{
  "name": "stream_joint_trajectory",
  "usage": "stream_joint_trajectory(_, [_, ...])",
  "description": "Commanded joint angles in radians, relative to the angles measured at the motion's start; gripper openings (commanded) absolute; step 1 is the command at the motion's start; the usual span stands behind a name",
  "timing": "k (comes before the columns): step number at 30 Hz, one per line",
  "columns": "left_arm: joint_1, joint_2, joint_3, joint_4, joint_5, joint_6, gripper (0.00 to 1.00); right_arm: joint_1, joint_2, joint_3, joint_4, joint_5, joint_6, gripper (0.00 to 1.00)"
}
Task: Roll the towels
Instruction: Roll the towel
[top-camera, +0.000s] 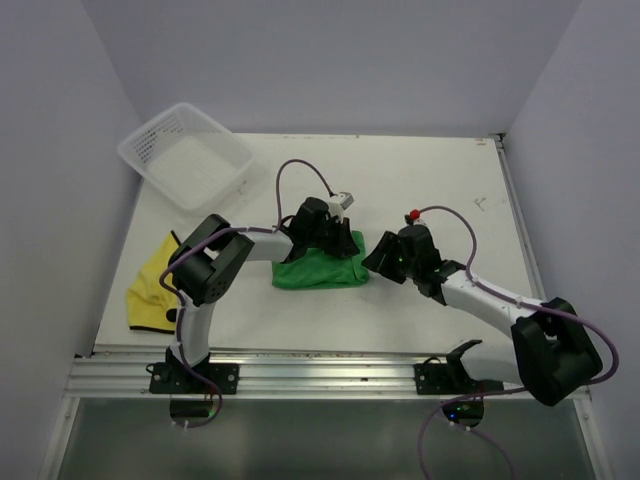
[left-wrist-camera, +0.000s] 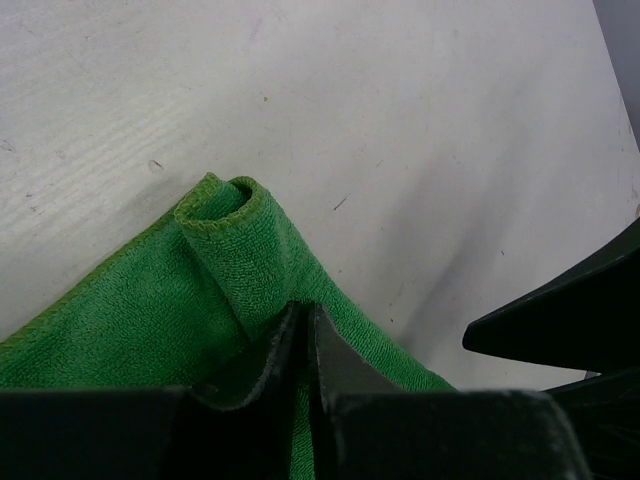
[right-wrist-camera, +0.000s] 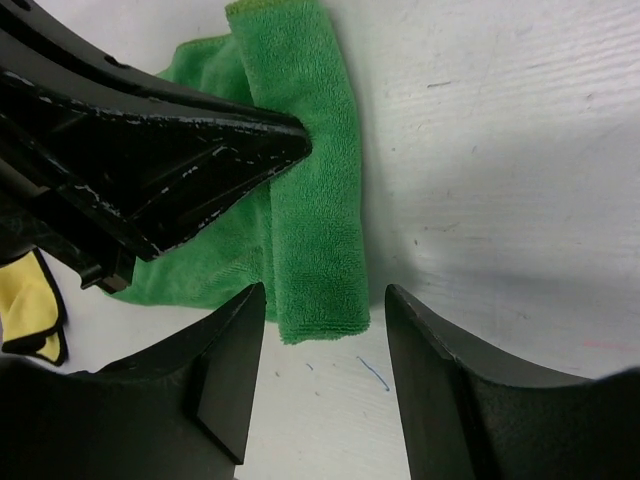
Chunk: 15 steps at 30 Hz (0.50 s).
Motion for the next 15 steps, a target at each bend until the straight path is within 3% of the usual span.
stream_joint_trajectory(1, [0.011, 0.005, -0.024, -0.054, -0.049, 0.02, 0.12, -0.004, 0.03, -0.018, 0.112, -0.078, 0.047, 0.56])
stream_joint_trajectory(15, [0.013, -0.007, -0.024, -0.072, -0.064, 0.033, 0.12, -0.004, 0.164, -0.077, 0.224, -0.116, 0.029, 0.55])
